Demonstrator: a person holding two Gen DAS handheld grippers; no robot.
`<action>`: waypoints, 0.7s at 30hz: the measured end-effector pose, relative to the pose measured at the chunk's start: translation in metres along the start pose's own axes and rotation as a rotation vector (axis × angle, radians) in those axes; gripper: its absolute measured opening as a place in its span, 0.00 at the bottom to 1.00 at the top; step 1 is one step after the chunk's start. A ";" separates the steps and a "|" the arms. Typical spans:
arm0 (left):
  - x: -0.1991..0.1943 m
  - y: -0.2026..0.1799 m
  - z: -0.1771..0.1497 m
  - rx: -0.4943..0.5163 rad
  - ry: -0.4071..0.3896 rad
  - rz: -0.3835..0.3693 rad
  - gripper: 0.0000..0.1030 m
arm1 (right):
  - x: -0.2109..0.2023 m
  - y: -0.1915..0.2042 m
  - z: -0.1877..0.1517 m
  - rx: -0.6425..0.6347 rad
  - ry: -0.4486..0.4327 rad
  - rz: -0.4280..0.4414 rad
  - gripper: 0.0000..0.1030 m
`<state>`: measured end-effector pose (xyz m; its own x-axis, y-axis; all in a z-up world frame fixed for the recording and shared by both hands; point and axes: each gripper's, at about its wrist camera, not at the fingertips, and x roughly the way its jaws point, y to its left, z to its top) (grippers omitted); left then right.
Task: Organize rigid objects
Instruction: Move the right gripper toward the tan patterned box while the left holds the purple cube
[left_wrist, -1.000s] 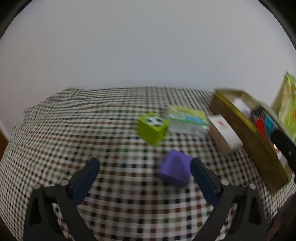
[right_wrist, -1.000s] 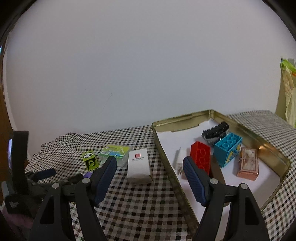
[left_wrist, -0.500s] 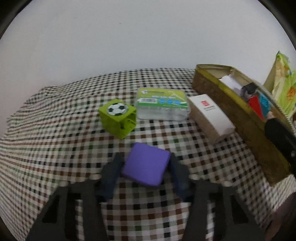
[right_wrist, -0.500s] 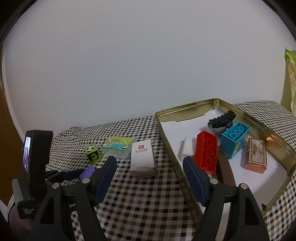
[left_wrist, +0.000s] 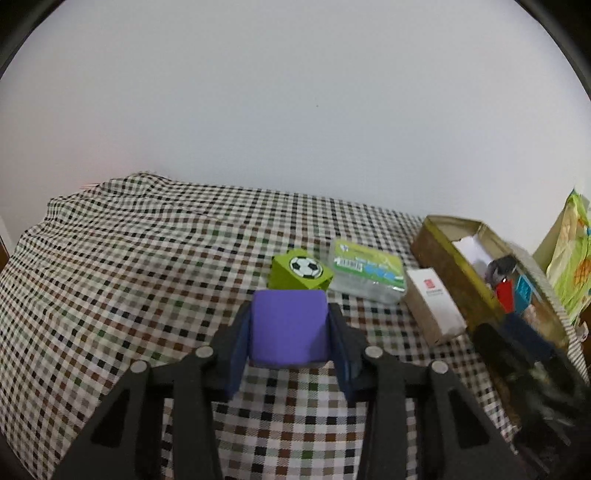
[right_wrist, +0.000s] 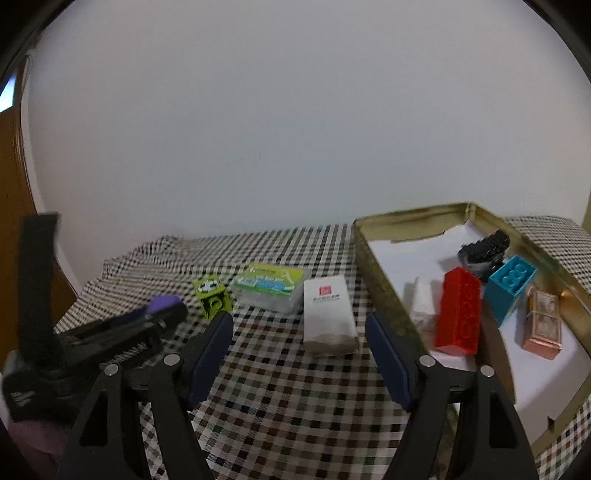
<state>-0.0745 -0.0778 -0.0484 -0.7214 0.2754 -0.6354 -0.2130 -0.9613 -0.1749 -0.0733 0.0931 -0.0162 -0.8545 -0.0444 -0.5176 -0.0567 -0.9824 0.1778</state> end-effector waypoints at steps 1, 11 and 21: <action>-0.002 0.001 0.000 -0.004 -0.004 0.006 0.38 | 0.004 -0.002 0.001 0.019 0.016 0.002 0.74; -0.002 0.014 0.003 -0.043 -0.006 0.061 0.38 | 0.029 0.014 0.007 -0.001 0.060 0.006 0.73; -0.005 0.018 0.003 -0.067 -0.001 0.064 0.38 | 0.051 0.011 0.010 0.059 0.124 -0.101 0.72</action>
<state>-0.0770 -0.0970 -0.0458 -0.7324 0.2139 -0.6464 -0.1222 -0.9753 -0.1842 -0.1225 0.0817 -0.0317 -0.7732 0.0281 -0.6335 -0.1719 -0.9709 0.1668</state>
